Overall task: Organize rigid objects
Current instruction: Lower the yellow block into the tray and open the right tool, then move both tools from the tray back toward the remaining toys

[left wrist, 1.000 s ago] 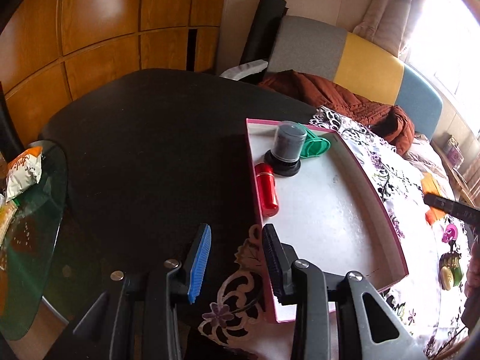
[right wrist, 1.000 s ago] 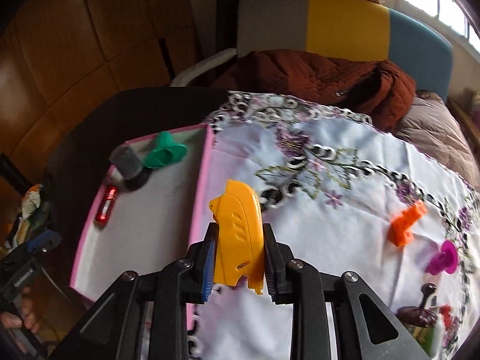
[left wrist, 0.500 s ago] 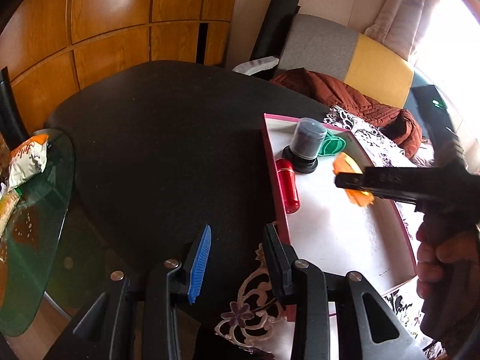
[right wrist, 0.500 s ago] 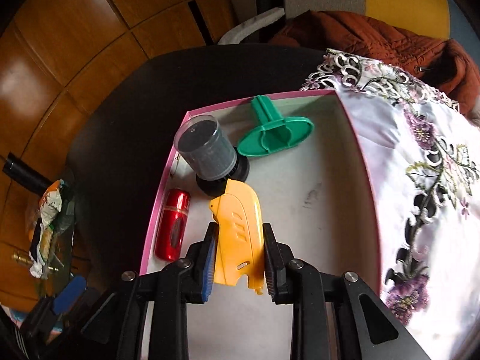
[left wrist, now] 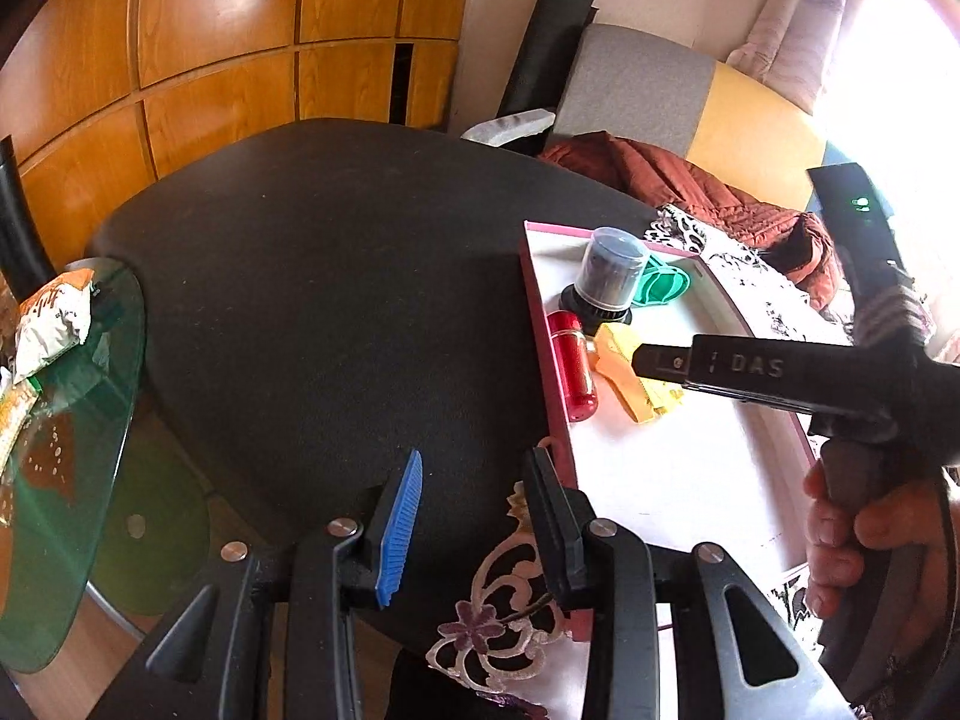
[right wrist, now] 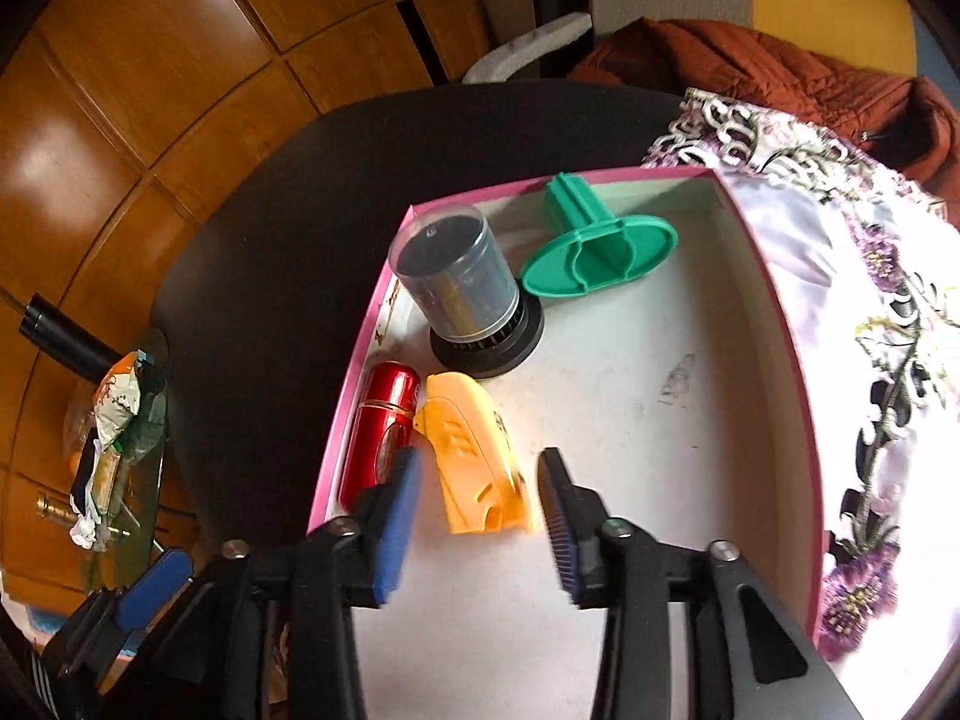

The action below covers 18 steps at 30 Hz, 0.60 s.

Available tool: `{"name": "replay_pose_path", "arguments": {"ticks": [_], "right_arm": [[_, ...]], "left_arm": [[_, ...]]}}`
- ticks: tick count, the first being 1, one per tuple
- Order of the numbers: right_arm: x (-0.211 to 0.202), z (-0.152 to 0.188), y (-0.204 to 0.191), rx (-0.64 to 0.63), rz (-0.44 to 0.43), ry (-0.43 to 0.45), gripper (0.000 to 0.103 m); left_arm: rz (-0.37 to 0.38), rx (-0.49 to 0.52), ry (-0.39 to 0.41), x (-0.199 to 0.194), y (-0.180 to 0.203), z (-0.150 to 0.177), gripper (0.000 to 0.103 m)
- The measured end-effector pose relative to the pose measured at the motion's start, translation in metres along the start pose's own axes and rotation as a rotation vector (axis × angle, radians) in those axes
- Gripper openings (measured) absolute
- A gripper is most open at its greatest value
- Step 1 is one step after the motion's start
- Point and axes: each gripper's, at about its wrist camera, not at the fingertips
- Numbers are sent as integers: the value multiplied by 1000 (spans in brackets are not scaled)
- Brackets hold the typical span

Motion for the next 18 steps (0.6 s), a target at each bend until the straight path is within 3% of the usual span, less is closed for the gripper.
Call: {"name": "replay_pose_path", "arguments": {"ticks": [18], "right_arm": [[-64,51,10,-60,148,180,71]], "left_arm": [[-6,81,25,-16,20,8,35]]}}
Point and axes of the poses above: each gripper's, at about its wrist camera, not at the fingertips, and x roughly the way its jaws point, y to its right, z to its underside, and after that the axes turned 12 degrees about -y, right-handed
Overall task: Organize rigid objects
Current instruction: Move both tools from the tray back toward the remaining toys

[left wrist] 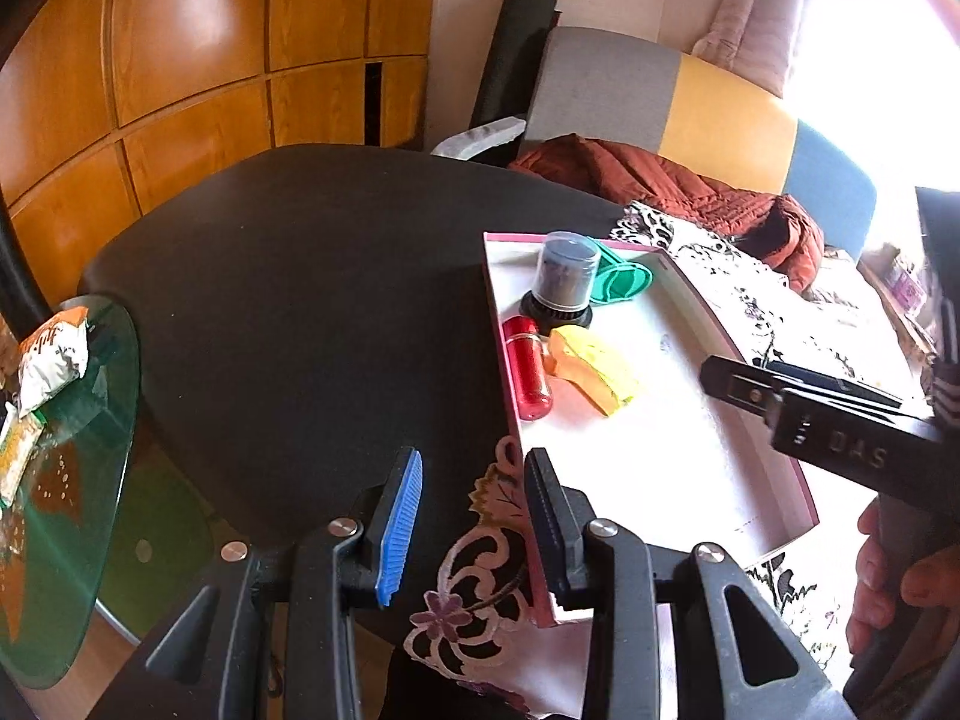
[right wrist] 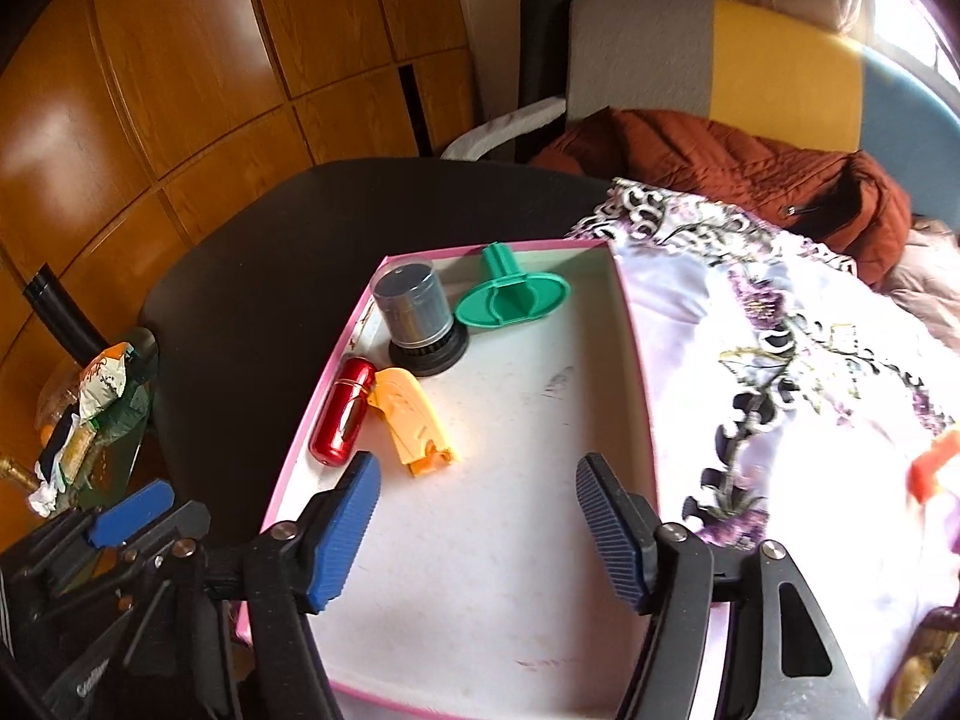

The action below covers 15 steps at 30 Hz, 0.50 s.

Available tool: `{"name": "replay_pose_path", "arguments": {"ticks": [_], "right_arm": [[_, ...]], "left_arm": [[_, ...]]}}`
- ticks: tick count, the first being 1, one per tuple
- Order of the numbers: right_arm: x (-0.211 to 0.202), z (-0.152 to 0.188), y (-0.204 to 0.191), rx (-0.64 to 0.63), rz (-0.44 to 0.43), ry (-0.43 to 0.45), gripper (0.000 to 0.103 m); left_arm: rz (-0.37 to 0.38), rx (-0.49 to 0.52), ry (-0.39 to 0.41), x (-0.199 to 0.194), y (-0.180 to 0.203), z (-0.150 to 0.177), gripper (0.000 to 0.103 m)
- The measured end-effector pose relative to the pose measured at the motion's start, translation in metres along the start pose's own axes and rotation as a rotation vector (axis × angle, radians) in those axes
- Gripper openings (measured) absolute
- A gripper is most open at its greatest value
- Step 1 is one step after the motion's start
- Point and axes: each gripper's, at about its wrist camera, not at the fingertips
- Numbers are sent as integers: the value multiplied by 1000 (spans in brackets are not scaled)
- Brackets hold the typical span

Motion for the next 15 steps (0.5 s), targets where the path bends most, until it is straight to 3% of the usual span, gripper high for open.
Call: {"name": "replay_pose_path", "arguments": {"ticks": [10,15], "right_arm": [[-35,22,30,20,60,69,83],[-55,32,59,70,92,95,83]], "left_arm": [[0,58,-3,-2,18,2,35],[4,98,-5,-3,28,3,35]]}}
Point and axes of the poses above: each gripper's, at about its wrist camera, not at the fingertips, and x roughly the way its jaws point, y to its right, z to its underside, and after that the axes turned 12 degrees about -y, right-handed
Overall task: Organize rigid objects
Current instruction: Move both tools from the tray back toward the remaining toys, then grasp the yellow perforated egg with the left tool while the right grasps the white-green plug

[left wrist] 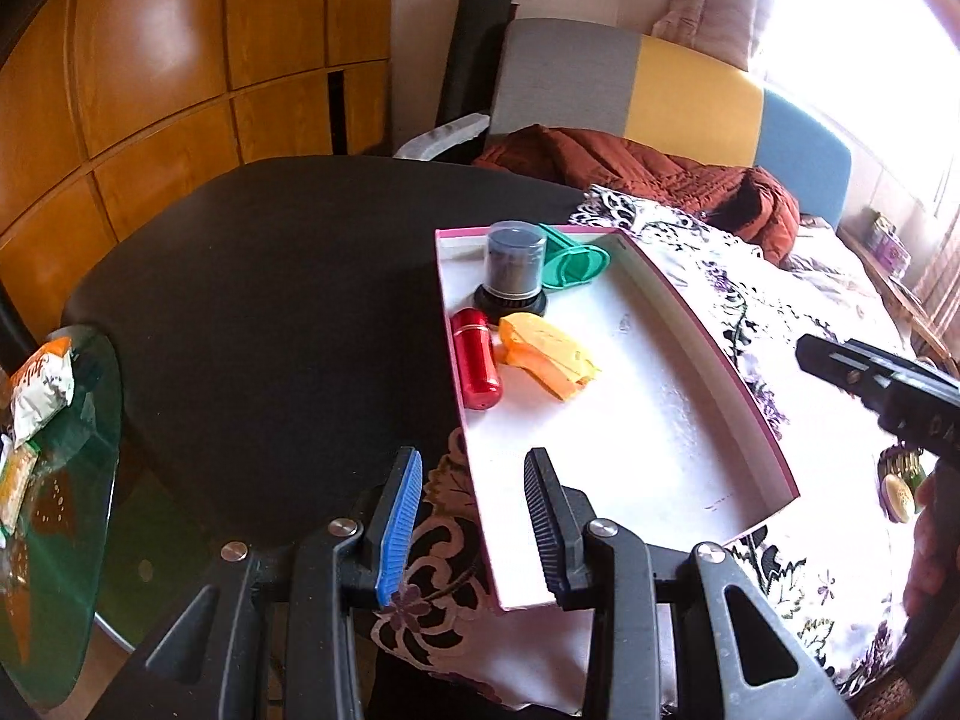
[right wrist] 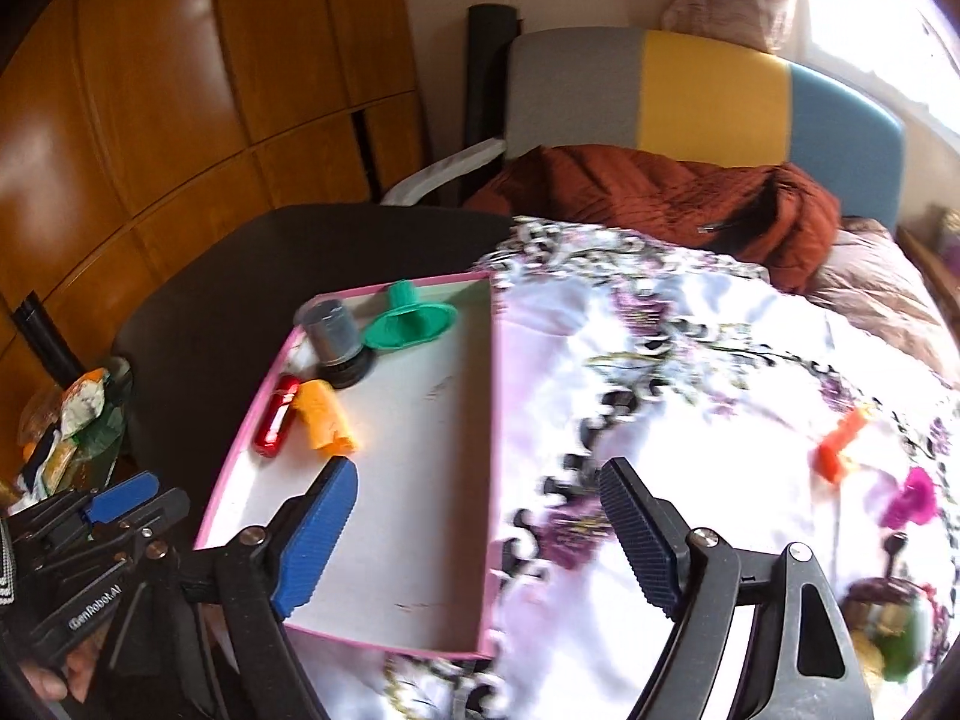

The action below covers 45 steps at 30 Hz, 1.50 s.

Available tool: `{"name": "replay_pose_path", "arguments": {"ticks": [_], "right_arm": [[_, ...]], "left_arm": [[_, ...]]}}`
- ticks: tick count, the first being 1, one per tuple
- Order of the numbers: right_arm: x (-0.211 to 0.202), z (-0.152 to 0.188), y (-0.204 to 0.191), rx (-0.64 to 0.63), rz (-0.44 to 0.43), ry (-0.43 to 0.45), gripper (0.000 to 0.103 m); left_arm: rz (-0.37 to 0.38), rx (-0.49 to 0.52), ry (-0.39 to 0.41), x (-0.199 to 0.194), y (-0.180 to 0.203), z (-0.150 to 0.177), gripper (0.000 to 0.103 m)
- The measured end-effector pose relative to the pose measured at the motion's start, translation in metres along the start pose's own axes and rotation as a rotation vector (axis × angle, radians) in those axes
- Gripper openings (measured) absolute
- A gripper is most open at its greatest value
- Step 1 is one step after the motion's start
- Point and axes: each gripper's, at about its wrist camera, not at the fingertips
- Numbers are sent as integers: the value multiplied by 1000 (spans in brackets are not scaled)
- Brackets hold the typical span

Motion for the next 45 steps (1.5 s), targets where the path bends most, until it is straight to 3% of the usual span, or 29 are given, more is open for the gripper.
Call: {"name": "replay_pose_path", "arguments": {"ticks": [8,14,22,25,28,31,40,43,45], "right_arm": [[-36,9,80,133,118,56,85],[-68,23,158,284,253,97,88],[-108,78,265,634,454,230,89],[-121,96,293,820,399,292,89],[-121,103,303,883,377,287,89],[-116,104,307,900,341,264,89],[-112,107,309,921,299,257,90],[-112,109,312,934,284,260,90],[-111,109,314,940,273,258,90]], "left_arm": [[23,78,-4,0,26,-4,35],[59,169,-9,0,59,-8,35],[156,351,-19,2,129,-10,42],[207,423,-46,9,161,-8,42],[249,489,-84,18,195,-3,44],[303,566,-123,24,228,7,54],[460,736,-217,36,318,24,68],[492,778,-235,41,347,30,82],[483,795,-252,48,364,33,82]]}}
Point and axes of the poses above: each gripper's, at about its wrist camera, not at the fingertips, and x roughly the way its jaws point, y to its right, z to its underside, and after that the axes turned 12 degrees about -y, right-handed
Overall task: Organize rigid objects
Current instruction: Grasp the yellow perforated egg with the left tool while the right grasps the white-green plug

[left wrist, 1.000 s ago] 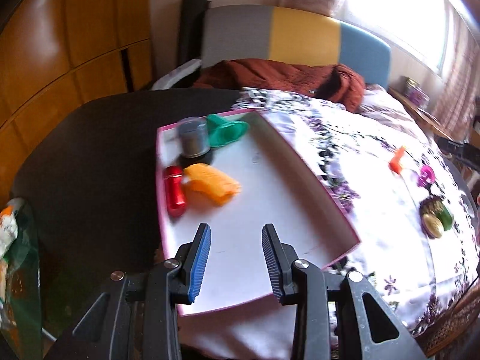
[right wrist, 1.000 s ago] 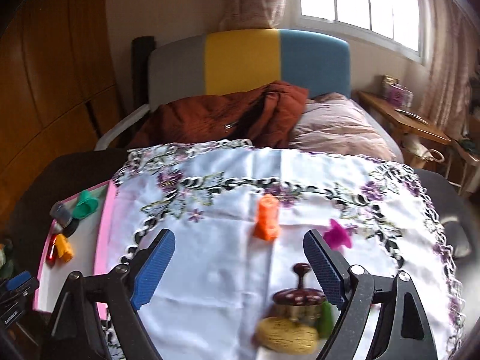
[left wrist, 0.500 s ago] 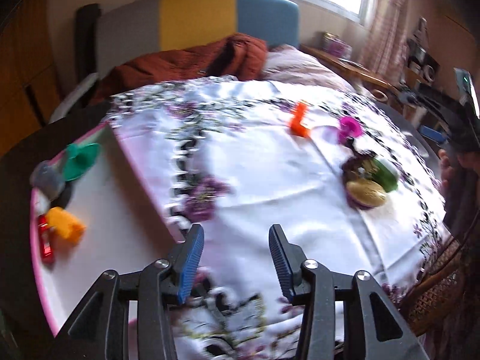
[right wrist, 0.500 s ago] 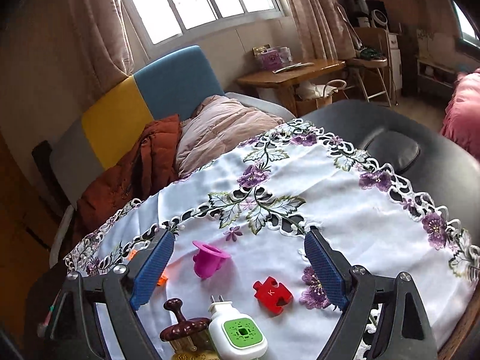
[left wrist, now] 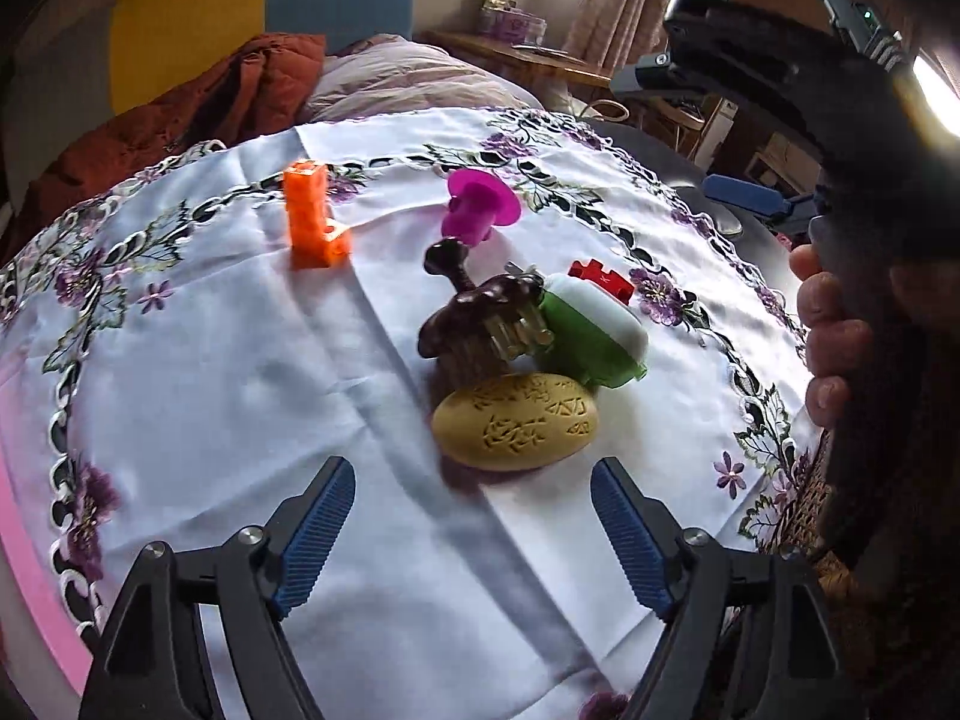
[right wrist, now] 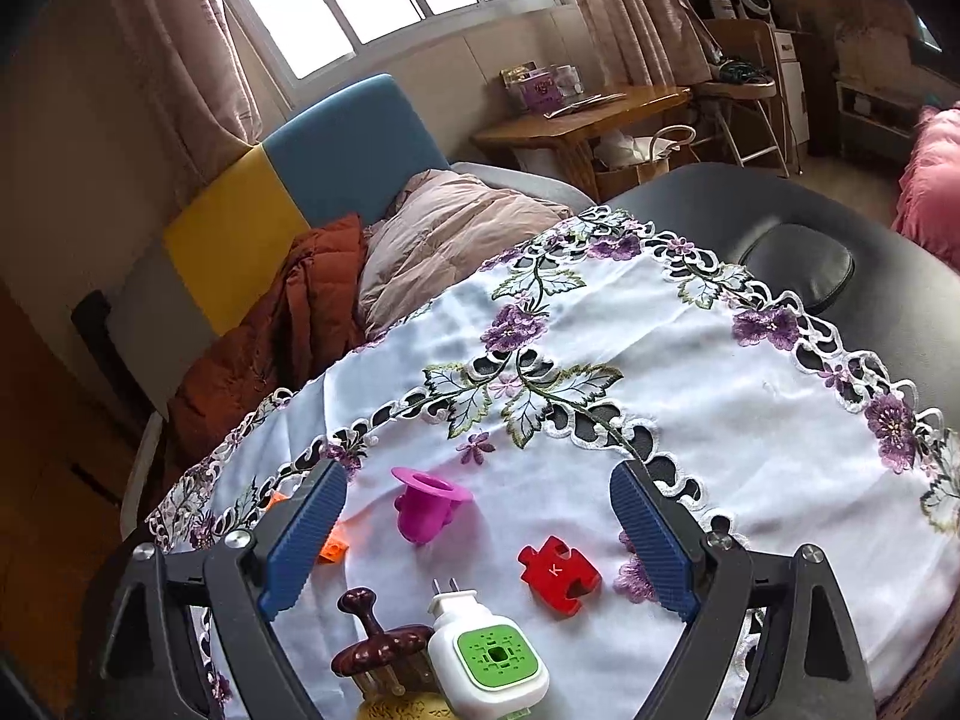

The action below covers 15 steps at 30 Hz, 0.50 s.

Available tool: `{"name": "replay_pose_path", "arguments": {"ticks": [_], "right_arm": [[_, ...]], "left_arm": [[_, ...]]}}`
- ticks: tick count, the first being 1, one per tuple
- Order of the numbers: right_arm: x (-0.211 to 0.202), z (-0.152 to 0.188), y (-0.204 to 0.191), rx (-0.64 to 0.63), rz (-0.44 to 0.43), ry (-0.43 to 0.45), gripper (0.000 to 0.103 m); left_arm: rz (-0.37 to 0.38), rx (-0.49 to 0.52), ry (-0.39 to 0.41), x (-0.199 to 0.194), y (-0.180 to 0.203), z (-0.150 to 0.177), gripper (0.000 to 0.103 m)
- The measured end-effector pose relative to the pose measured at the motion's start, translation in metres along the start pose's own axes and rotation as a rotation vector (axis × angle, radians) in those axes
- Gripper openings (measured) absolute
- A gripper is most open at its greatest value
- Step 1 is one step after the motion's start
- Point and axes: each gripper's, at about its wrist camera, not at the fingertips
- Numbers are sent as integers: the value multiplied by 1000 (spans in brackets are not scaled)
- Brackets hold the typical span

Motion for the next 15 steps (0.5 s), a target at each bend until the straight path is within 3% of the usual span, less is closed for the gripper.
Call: {"name": "replay_pose_path", "arguments": {"ticks": [4,10,11,12,15], "right_arm": [[1,0,1,3,-14,-9,90],[4,-1,1,5,-26,-21,90],[4,-1,1,6,-26,-23,90],[5,-1,1,9,-28,-27,90],[10,-1,3,17,-40,-55,90]], "left_arm": [[-4,12,-23,18,13,-16,87],[-17,-34,-62,41,10,-36,87],[-2,-46,-60,42,7,-37,83],[2,-52,-40,40,5,-35,73],[-3,-74,-9,32,-9,-25,72]]}}
Point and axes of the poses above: each gripper's, at about its wrist camera, not at the fingertips, and x roughly the way its jaws point, y to its right, z to its underside, and after that the axes turned 12 degrees about -y, right-handed
